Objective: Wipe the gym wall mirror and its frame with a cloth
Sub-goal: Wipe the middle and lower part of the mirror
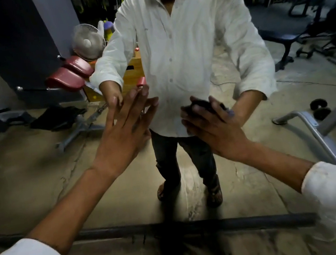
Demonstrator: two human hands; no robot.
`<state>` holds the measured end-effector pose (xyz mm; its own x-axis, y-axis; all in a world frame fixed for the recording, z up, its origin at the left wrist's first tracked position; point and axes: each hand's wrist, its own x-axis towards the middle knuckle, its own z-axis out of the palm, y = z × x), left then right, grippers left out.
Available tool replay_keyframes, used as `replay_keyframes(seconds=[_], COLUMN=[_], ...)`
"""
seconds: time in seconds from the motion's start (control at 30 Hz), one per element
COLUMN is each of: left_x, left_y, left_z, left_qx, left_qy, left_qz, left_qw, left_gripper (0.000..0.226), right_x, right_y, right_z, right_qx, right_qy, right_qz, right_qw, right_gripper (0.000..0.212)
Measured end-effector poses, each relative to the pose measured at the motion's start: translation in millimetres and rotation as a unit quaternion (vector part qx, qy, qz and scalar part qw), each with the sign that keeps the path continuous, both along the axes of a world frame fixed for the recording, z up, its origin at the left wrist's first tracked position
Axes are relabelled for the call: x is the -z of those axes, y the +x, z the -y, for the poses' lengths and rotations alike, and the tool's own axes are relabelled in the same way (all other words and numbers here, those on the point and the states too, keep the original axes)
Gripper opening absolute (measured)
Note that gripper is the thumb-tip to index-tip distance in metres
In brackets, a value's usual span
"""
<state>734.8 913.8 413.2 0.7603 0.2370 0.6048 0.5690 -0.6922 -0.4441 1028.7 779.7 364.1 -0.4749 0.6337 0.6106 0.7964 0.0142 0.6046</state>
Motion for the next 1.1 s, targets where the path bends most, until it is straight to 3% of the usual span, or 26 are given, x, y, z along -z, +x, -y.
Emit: replay_keyframes(seconds=[0.07,0.17,0.37,0.43,0.57,0.7,0.8,0.9,0.97,1.03,1.1], left_x=[0.1,1.5,4.8,4.8,8.3,11.0,12.6,12.2,11.3,11.3,11.2], left_y=[0.2,-0.3,3.1,4.0,7.5,16.3,20.5,20.0,20.1,20.5,18.9], left_z=[-1.4,-5.3,1.2,5.9,18.8,31.3,37.9,41.5,44.5,46.4,45.3], left_qx=[0.008,0.024,0.009,0.002,-0.012,-0.039,-0.056,-0.065,-0.072,-0.08,-0.079], left_qy=[-0.002,0.005,-0.008,-0.02,-0.044,-0.062,-0.066,-0.07,-0.064,-0.063,-0.063], left_qz=[0.003,0.012,0.034,0.033,0.057,0.076,0.08,0.082,0.081,0.075,0.07], left_qw=[1.0,1.0,0.999,0.999,0.997,0.994,0.993,0.992,0.992,0.992,0.992], left_gripper=[0.1,0.094,0.1,0.101,0.101,0.107,0.107,0.105,0.108,0.112,0.113], right_x=[-11.2,22.5,101.9,92.7,52.4,44.7,73.9,107.4,114.6,104.3,80.4], right_y=[7.8,20.3,48.3,47.4,39.7,31.4,31.5,32.0,25.5,12.9,-3.0], right_z=[7.3,25.4,73.7,71.0,50.9,42.7,43.7,36.6,26.0,12.8,-3.5], right_qx=[-0.006,0.024,0.007,-0.005,0.008,-0.018,-0.057,-0.086,-0.106,-0.129,-0.157], right_qy=[-0.003,-0.032,-0.215,-0.219,-0.109,-0.054,-0.099,-0.185,-0.237,-0.215,-0.148], right_qz=[0.004,0.088,0.269,0.259,0.157,0.081,0.162,0.264,0.276,0.229,0.112], right_qw=[1.0,0.995,0.939,0.941,0.982,0.995,0.98,0.943,0.925,0.94,0.97], right_gripper=[0.058,0.058,0.078,0.068,0.059,0.054,0.054,0.05,0.05,0.049,0.042])
